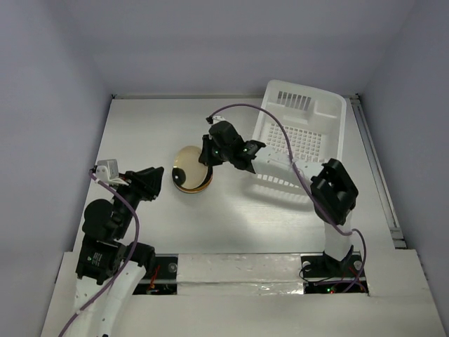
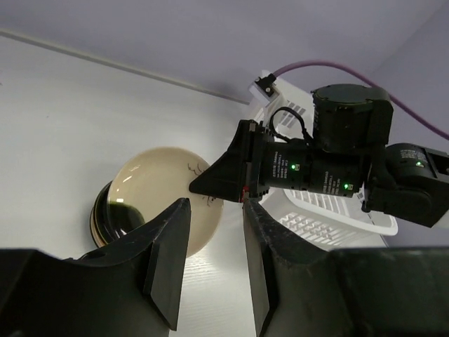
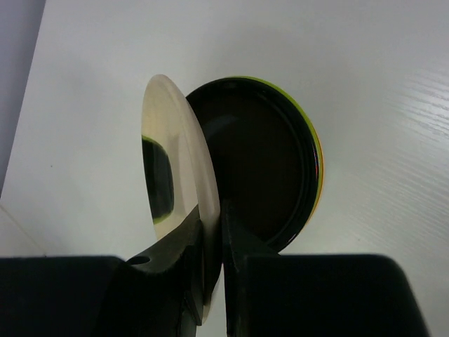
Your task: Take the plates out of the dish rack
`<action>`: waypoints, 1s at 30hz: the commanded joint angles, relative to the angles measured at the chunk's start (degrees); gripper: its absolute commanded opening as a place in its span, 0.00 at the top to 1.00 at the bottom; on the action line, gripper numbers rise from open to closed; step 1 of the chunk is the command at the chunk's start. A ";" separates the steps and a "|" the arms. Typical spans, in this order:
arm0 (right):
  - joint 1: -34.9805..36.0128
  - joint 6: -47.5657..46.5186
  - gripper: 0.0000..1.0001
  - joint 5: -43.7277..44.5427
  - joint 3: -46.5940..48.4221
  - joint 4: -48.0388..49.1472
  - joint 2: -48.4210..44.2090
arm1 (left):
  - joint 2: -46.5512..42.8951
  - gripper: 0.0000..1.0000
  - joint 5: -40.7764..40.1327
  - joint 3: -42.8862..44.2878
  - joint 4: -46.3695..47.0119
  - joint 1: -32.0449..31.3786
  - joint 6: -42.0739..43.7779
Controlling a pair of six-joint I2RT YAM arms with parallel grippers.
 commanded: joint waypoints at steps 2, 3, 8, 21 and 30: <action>-0.48 3.25 1.00 -5.44 -0.10 10.15 -1.58 | 0.86 0.66 -1.33 0.59 1.43 1.07 -0.59; -0.48 3.86 1.00 -5.97 -1.42 11.56 -1.15 | 0.86 0.66 -1.16 0.59 1.52 1.59 -0.59; -0.48 5.45 0.83 -4.92 -5.12 14.20 1.84 | 2.00 0.66 -0.28 0.50 1.96 2.65 -0.59; 0.23 -0.69 0.05 4.29 -3.46 4.73 -1.31 | 3.23 0.56 0.87 0.41 2.31 5.28 -0.41; 2.43 -6.40 0.00 16.60 -2.48 -3.81 -10.00 | 4.20 0.32 0.87 0.76 2.31 5.82 -0.24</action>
